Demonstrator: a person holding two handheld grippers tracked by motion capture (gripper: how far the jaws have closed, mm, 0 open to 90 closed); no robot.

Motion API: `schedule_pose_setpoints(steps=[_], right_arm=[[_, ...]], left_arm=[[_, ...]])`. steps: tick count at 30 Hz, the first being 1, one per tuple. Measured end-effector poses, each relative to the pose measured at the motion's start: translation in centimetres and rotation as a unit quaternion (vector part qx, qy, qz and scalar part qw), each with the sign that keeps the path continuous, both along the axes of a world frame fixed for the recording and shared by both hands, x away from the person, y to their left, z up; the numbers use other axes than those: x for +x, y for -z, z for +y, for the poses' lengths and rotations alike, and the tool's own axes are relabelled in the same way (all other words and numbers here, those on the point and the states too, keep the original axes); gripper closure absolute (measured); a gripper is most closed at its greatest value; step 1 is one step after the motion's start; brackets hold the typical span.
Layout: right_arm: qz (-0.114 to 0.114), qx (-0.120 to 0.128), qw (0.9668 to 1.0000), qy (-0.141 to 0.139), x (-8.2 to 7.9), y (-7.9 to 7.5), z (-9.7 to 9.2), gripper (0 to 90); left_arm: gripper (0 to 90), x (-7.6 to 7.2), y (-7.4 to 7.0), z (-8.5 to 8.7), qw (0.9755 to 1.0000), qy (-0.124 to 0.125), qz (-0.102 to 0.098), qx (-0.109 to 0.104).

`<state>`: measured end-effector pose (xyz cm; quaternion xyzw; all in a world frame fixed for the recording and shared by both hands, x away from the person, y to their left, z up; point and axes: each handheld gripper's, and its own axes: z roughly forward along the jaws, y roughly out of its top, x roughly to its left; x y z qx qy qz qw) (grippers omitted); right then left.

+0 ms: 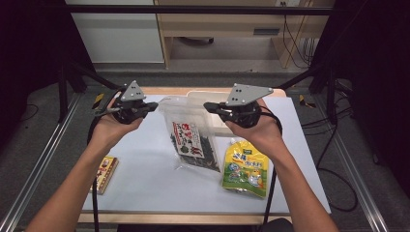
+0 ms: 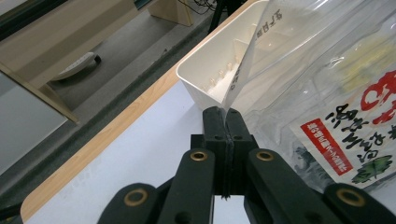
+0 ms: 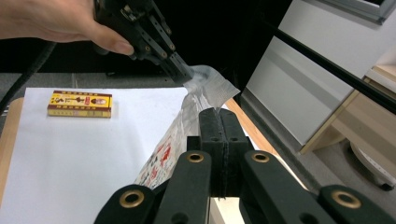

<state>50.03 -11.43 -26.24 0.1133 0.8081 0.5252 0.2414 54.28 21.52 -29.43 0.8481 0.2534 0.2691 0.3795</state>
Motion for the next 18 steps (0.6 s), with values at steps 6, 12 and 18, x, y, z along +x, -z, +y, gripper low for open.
schedule_pose_setpoints(steps=[6, 12, 18], right_arm=[[0.021, 0.001, 0.9997, 0.008, -0.1, -0.1, -1.4, 90.0], [0.036, -0.017, 0.9991, 0.012, -0.1, -0.3, -2.4, 85.7], [0.035, -0.052, 0.9976, 0.030, 0.1, -0.1, -3.1, 58.8]], left_arm=[[90.0, -1.3, -1.1, -0.9, 0.9997, 0.000, -0.017, 0.017], [90.0, -2.6, -2.4, -1.2, 0.9989, 0.003, -0.035, 0.031], [90.0, -3.6, -2.6, -1.7, 0.9975, 0.012, -0.054, 0.045]])
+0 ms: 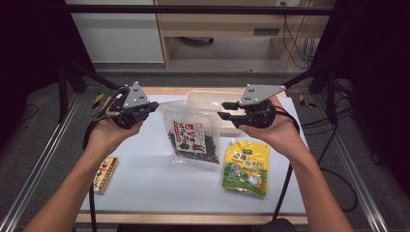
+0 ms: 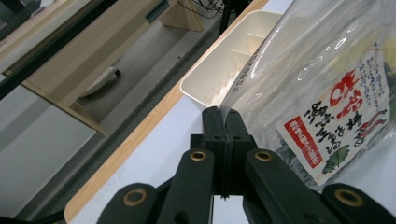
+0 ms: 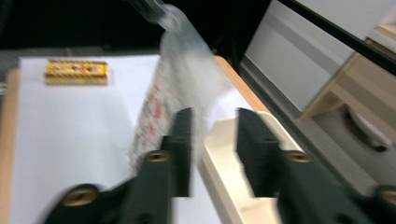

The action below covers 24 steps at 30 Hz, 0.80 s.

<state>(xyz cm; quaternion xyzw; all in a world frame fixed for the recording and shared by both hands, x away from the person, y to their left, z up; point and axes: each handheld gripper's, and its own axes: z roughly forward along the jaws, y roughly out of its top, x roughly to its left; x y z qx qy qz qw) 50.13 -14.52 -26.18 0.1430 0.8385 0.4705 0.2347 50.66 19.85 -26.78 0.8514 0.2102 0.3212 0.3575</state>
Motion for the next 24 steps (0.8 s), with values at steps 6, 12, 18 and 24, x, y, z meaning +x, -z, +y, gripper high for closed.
schedule_pose_setpoints(steps=[6, 12, 18, 24], right_arm=[[0.008, -0.042, 0.9989, 0.022, 0.5, -1.2, 0.4, 30.4], [0.050, -0.088, 0.9948, -0.002, 0.7, -2.3, 3.3, 28.6], [0.085, -0.134, 0.9872, -0.016, 1.3, -1.8, 5.2, 36.0], [0.124, -0.165, 0.9783, -0.022, 2.5, -0.6, 6.3, 53.2]], left_arm=[[90.0, -0.4, -0.4, -0.7, 1.0000, -0.001, 0.005, 0.006], [90.0, -0.7, -0.6, -1.2, 0.9999, -0.001, 0.006, 0.012], [90.0, -0.8, -0.7, -1.5, 0.9999, -0.002, 0.004, 0.013], [90.0, -0.9, -0.7, -1.4, 0.9999, 0.000, 0.005, 0.014]])
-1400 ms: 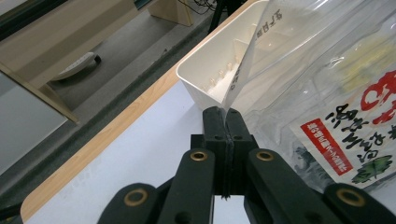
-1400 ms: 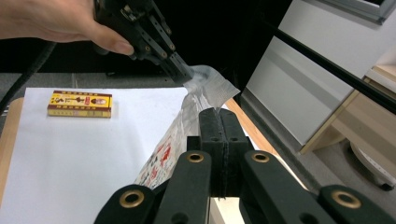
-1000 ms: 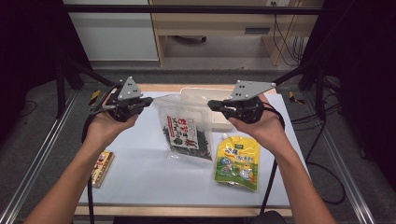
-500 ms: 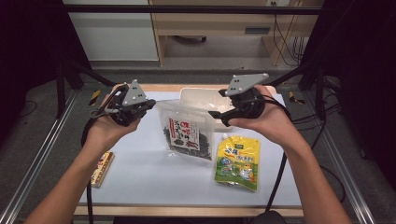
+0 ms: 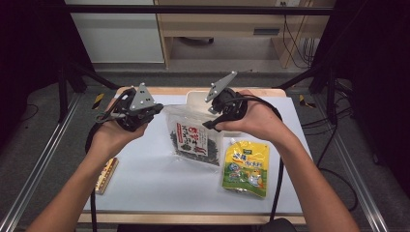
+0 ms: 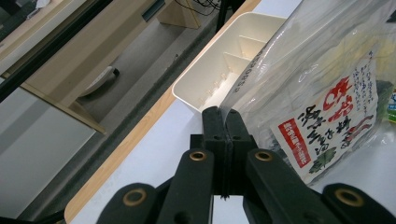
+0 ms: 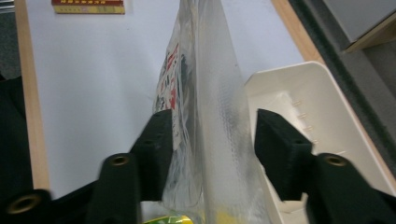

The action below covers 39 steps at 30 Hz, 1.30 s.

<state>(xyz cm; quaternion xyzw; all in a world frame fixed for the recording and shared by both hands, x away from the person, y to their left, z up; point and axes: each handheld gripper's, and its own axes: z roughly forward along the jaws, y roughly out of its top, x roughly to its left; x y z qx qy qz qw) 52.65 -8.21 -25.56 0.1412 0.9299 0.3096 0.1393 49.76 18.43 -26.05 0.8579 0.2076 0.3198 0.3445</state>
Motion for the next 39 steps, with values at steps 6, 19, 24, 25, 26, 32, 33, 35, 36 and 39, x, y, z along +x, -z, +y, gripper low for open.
schedule_pose_setpoints(steps=[6, 19, 24, 25, 26, 32, 33, 35, 36, 39], right_arm=[[0.019, -0.013, 0.9997, -0.005, 0.1, 0.5, 0.3, 76.2], [0.039, 0.040, 0.9975, 0.042, 0.1, -1.3, -1.6, 81.9], [0.032, 0.068, 0.9948, 0.068, -0.1, -3.0, -2.7, 82.2], [0.025, 0.083, 0.9934, 0.076, 0.0, -3.8, -3.2, 82.2], [0.025, 0.083, 0.9934, 0.076, 0.0, -3.8, -3.2, 82.2], [0.011, 0.115, 0.9872, 0.110, 0.4, -5.4, -4.5, 82.2], [0.007, 0.119, 0.9863, 0.114, 0.5, -5.6, -4.7, 82.2], [-0.001, 0.126, 0.9837, 0.128, 0.7, -6.1, -5.0, 82.2], [-0.009, 0.137, 0.9804, 0.141, 0.9, -6.6, -5.3, 82.2], [-0.015, 0.146, 0.9768, 0.156, 1.2, -7.0, -5.6, 82.4]], left_arm=[[89.9, 0.0, 0.0, 0.1, 1.0000, 0.000, 0.001, -0.002], [30.6, -1.0, 0.8, 3.7, 0.9894, -0.044, -0.003, -0.139], [17.8, -1.6, 3.1, 4.7, 0.9860, -0.069, 0.020, -0.151], [15.4, -1.6, 3.7, 4.7, 0.9859, -0.073, 0.027, -0.149], [15.4, -1.7, 4.2, 4.8, 0.9856, -0.075, 0.031, -0.149], [11.2, -1.6, 7.5, 4.9, 0.9820, -0.083, 0.061, -0.159], [10.9, -1.6, 8.1, 4.9, 0.9815, -0.083, 0.063, -0.161], [10.6, -1.6, 9.3, 4.9, 0.9804, -0.086, 0.075, -0.161], [10.2, -1.6, 10.3, 4.9, 0.9798, -0.087, 0.082, -0.160], [10.2, -1.6, 11.7, 4.9, 0.9787, -0.089, 0.089, -0.162]])
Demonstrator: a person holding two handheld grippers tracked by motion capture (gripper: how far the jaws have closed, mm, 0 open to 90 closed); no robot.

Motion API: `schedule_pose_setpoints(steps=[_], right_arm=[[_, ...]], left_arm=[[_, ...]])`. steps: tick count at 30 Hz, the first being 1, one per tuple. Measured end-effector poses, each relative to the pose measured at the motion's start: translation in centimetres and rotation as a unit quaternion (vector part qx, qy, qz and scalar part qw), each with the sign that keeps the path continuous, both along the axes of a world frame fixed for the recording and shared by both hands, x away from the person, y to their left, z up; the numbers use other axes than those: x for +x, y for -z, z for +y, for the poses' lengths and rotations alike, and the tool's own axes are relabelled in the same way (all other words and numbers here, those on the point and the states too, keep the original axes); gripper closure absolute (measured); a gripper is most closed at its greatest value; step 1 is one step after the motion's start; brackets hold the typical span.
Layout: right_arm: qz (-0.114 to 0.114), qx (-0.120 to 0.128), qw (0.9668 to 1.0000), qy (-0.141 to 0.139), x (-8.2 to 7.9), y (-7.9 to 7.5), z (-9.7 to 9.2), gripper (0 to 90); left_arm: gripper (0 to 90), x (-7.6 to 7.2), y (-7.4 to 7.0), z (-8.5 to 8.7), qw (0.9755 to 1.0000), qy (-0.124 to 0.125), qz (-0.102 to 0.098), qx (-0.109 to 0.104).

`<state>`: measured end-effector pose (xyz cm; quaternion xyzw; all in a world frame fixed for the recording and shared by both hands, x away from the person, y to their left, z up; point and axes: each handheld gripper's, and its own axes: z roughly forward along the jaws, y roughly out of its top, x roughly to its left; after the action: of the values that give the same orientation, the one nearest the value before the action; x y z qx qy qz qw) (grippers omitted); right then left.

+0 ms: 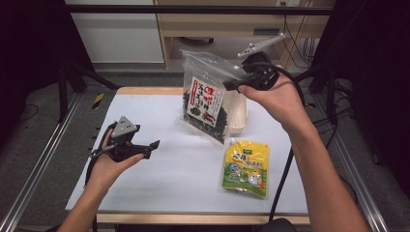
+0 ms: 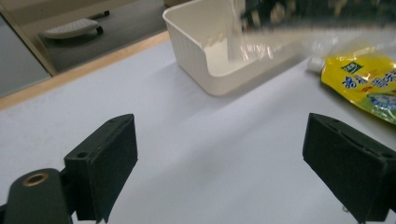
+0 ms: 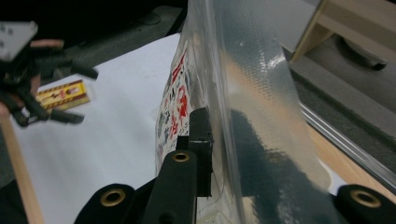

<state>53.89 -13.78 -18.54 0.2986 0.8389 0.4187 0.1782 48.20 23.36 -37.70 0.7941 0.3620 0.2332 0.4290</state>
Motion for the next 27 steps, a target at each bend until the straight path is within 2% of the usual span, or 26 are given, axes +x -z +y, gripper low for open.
schedule_pose_setpoints(steps=[3, 4, 11, 14, 16, 21, 27], right_arm=[[-0.017, 0.011, 0.9993, 0.032, 1.0, -0.7, -0.3, 82.7], [-0.023, 0.011, 0.9989, 0.040, 1.2, -0.8, -0.3, 82.7], [-0.040, 0.008, 0.9961, 0.079, 3.0, -0.8, -0.1, 82.7], [-0.053, 0.009, 0.9940, 0.096, 3.7, -0.7, 0.0, 82.8], [-0.062, 0.017, 0.9920, 0.109, 4.2, -0.6, -0.2, 82.9], [-0.062, 0.027, 0.9903, 0.121, 4.5, -0.4, -0.6, 83.1], [-0.063, 0.022, 0.9891, 0.131, 5.5, 0.5, -0.5, 83.1]], left_arm=[[9.2, 0.0, 2.2, 0.2, 0.9998, 0.006, 0.017, 0.008], [8.9, 0.0, 2.2, 0.2, 0.9998, 0.006, 0.017, 0.008], [7.6, -0.9, 4.8, 0.4, 0.9992, 0.008, 0.035, 0.017], [7.5, -1.4, 5.5, 0.4, 0.9990, 0.004, 0.041, 0.018], [7.5, -1.8, 5.8, 0.4, 0.9987, 0.002, 0.042, 0.028], [7.6, -2.4, 6.4, 0.9, 0.9986, -0.015, 0.039, 0.032], [7.5, -2.5, 7.1, 1.7, 0.9979, -0.026, 0.051, 0.032]])
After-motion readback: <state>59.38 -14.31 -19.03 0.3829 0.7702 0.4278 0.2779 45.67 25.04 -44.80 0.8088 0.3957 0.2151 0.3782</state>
